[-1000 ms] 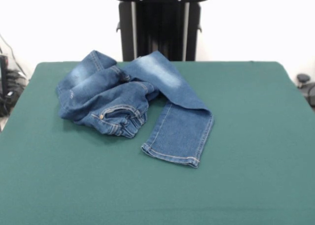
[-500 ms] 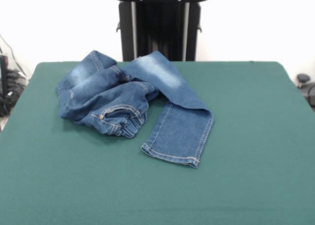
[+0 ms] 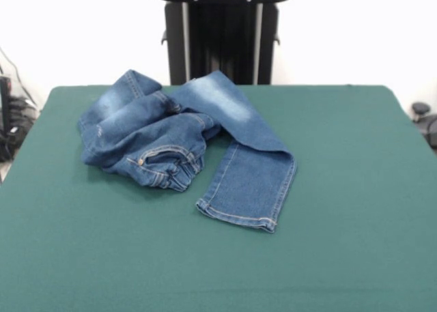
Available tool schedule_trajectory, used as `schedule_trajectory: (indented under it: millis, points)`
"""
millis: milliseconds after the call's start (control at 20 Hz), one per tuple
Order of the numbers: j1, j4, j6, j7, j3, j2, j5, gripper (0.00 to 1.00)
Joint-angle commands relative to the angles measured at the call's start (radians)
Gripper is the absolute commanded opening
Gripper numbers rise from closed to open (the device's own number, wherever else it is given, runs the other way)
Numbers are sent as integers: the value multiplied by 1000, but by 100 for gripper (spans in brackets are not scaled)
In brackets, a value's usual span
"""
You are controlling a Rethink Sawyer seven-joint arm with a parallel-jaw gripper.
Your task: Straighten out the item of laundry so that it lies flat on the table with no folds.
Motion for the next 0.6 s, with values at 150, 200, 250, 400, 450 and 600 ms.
schedule_trajectory:
  millis: [150,200,250,400,450,600]
  points:
    - [12,-175,352,-222,82,-56,52,100]
    - [11,-190,376,-222,82,-59,55,100]
    - [11,-205,400,-223,82,-61,59,100]
    - [3,-265,473,-235,86,-65,70,100]
    - [-2,-296,514,-238,91,-65,69,100]
    - [-16,-386,619,-243,103,-61,64,100]
